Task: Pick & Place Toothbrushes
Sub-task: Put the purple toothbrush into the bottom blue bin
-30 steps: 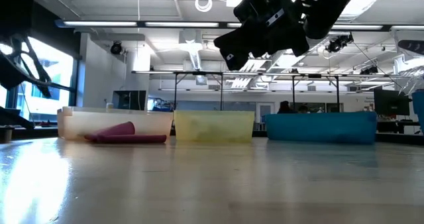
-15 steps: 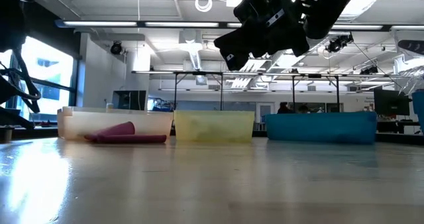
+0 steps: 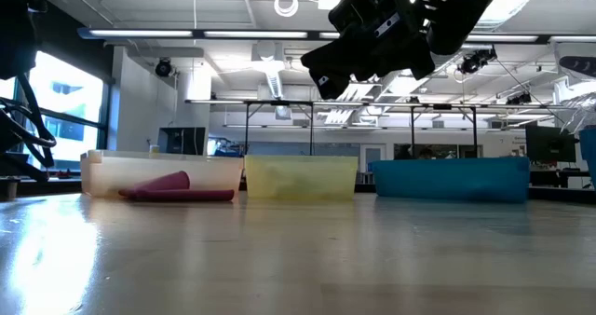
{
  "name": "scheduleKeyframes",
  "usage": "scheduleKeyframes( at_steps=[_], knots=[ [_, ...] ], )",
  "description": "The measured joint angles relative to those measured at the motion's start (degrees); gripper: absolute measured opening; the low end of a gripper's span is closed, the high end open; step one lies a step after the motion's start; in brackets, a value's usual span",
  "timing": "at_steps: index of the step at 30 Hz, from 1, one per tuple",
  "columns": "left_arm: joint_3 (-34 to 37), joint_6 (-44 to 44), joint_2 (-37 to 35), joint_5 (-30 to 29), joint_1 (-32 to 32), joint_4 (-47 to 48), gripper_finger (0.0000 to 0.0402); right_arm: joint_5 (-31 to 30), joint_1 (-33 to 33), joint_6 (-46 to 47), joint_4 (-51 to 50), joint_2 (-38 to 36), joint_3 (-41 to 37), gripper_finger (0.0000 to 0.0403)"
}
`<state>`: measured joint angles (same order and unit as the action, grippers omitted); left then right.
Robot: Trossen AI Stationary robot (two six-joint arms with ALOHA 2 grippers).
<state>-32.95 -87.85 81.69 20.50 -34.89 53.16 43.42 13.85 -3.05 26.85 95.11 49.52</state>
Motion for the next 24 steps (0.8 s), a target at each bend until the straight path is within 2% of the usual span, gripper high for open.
scheduleKeyframes(
  at_steps=[7,9,13,16,18,24],
  knots=[
    [0.0,-0.8,-0.7,0.0,0.0,-3.8,0.0032,0.0,0.0,0.0,0.0,0.0,0.0,0.0002],
    [-0.1,-0.7,-1.5,-0.2,0.0,-7.6,0.0015,0.0,0.0,0.0,-0.1,0.0,0.0,0.0002],
    [0.0,2.1,-4.2,-2.6,0.0,-15.2,0.0013,0.0,0.0,0.1,-0.1,0.0,0.0,0.0002],
    [0.0,5.5,-6.1,-8.0,-0.1,-19.5,0.0014,0.0,0.0,0.2,-0.1,0.0,0.0,0.0002],
    [0.1,8.2,-7.2,-11.8,0.0,-20.0,0.0009,0.0,0.0,0.2,-0.1,0.0,0.0,0.0002],
    [0.2,10.4,-12.5,-16.6,0.0,-20.8,0.0007,0.2,0.0,0.4,-0.4,0.0,0.0,0.0002]
  ],
)
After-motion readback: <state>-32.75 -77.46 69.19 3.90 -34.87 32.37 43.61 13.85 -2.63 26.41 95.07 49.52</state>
